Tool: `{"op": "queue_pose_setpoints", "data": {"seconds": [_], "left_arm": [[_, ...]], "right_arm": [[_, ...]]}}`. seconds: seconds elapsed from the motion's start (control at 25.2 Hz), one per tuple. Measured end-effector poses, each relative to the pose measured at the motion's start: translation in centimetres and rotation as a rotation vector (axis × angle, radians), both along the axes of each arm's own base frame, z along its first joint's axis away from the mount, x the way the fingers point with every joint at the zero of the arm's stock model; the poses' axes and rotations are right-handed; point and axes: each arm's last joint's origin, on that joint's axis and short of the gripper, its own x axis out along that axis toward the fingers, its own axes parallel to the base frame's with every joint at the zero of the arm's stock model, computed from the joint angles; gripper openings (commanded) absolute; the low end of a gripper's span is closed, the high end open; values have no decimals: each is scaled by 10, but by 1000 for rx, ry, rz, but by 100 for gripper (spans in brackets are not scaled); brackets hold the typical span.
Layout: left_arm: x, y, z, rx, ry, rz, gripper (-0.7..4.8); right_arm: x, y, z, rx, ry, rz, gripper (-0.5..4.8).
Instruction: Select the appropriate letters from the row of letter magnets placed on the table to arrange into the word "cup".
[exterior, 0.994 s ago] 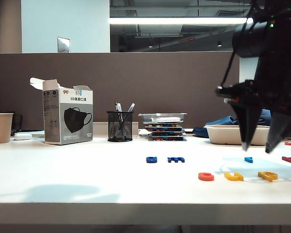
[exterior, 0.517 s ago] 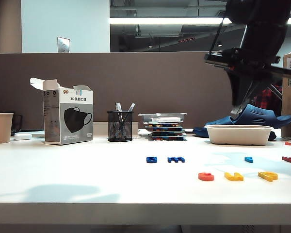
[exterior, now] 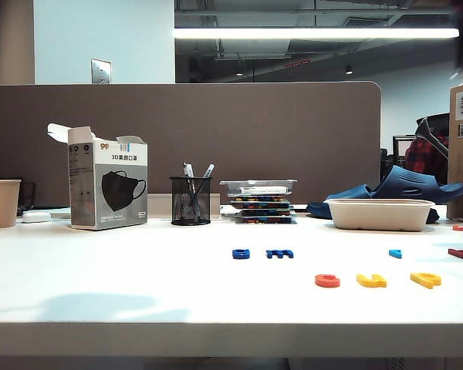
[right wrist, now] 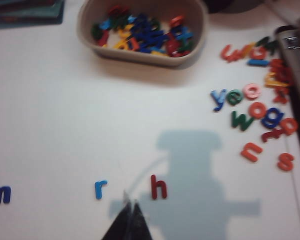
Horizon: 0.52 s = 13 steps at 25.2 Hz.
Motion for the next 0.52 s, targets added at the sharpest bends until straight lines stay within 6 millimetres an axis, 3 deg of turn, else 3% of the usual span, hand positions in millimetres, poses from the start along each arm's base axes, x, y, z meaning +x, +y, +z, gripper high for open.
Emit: {"op": "queue_pose_setpoints", "data": {"seconds": [0.32, 0.52], "left_arm": [[6, 0, 3, 89, -114, -50, -5], [34, 7, 13, 151, -253, -22, -5]], "right_arm": [[-55, -18, -4, 6, -101, -59, -7], [-80, -18, -22, 24, -128, -66, -7]]}}
